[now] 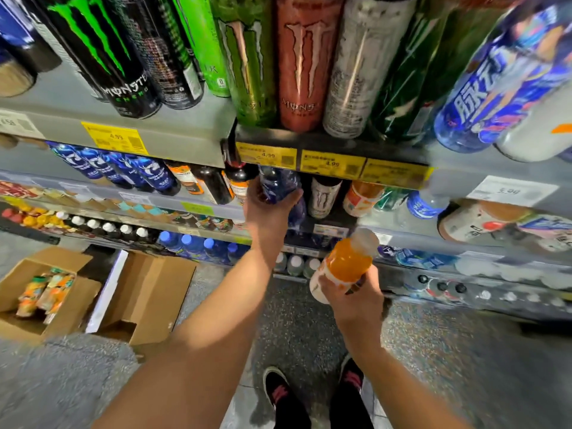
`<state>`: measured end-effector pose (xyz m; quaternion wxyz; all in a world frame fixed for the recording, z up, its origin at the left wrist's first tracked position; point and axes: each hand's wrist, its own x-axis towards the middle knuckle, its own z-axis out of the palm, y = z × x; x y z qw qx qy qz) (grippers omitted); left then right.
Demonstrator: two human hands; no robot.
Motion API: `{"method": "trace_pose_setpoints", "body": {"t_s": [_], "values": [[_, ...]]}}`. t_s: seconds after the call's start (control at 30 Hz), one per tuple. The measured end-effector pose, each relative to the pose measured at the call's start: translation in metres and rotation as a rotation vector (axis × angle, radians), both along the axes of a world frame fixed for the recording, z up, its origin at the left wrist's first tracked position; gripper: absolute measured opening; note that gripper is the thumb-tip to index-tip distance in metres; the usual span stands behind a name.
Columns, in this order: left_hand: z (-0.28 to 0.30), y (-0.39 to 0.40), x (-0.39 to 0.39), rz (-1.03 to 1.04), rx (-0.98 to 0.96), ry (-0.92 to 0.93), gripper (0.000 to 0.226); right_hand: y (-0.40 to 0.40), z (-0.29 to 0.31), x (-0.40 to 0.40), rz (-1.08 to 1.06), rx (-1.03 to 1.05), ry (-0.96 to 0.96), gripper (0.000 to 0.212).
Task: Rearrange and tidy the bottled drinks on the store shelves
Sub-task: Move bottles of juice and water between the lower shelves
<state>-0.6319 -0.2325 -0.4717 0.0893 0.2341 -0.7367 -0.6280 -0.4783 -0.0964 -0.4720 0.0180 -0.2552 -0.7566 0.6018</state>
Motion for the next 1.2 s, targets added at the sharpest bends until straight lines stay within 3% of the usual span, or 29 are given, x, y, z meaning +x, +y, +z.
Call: {"method": "trace_pose_setpoints", "body": {"t_s": [0.27,0.63,0.77,0.87,1.0,1.1,1.2], "values": [[-0.012,0.010,-0.011,-0.036,-0.035,0.023,0.085,-0.004,-0.001,-0.024,0.044,0.067,-0.062,0.055],[-0.026,0.008,-0.023,-0.060,-0.259,-0.066,0.074,0.006,-0.005,-0.045,0.114,0.121,-0.038,0.057],[-0.018,0.005,-0.007,-0.117,-0.105,-0.133,0.062,0.008,0.006,-0.038,0.127,0.152,-0.050,0.057],[0.017,0.009,0.029,-0.135,-0.095,-0.173,0.035,0.010,0.028,-0.027,0.107,0.130,-0.051,0.053],[0.069,0.018,0.078,-0.357,-0.057,-0.116,0.004,0.016,0.070,-0.012,0.079,0.157,-0.013,0.049],[0.106,0.030,0.101,-0.635,0.041,-0.148,0.005,0.021,0.106,0.000,0.054,0.152,0.053,0.046],[0.134,0.046,0.117,-0.731,0.048,-0.134,0.036,0.029,0.138,0.008,0.024,0.140,0.106,0.039]]}}
